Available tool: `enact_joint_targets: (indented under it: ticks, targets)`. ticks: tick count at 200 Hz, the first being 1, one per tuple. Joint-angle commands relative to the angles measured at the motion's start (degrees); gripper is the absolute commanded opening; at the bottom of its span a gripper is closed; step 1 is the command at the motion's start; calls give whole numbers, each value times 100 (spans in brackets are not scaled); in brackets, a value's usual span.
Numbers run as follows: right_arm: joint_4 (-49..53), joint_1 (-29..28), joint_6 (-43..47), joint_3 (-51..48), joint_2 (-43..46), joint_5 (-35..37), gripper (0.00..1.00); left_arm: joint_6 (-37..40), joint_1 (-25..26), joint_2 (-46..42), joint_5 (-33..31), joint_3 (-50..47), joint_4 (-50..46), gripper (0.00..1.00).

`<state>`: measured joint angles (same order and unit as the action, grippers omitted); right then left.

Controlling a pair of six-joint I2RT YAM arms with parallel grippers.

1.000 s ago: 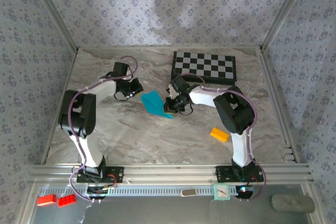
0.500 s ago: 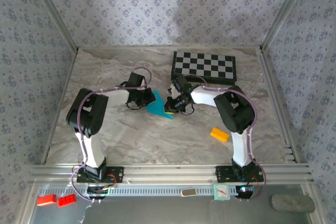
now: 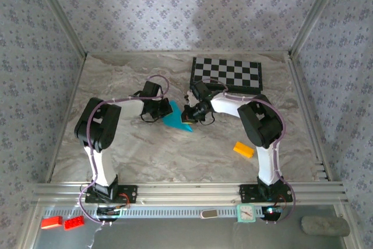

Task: Fold a paper plane with a square sheet of paper (pick it up from the middle)

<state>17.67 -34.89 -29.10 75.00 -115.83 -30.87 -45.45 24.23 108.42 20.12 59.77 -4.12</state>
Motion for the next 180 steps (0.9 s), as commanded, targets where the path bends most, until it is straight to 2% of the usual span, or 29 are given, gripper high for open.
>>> enact_joint_targets:
  ticks: [1, 61, 148, 180]
  targets:
    - [-62, -65, 234, 315, -125, -56, 1, 167, -6, 312, -313, -88, -403, 4]
    - [0, -155, 309, 558, -505, -206, 0, 145, -8, 293, -360, -103, -492, 4]
    - [-409, -148, 122, 587, -698, -297, 0, 193, 12, 329, -333, -160, -502, 4]
    - [-192, -98, 268, 696, -808, -276, 1, 200, 12, 368, -364, -147, -528, 4]
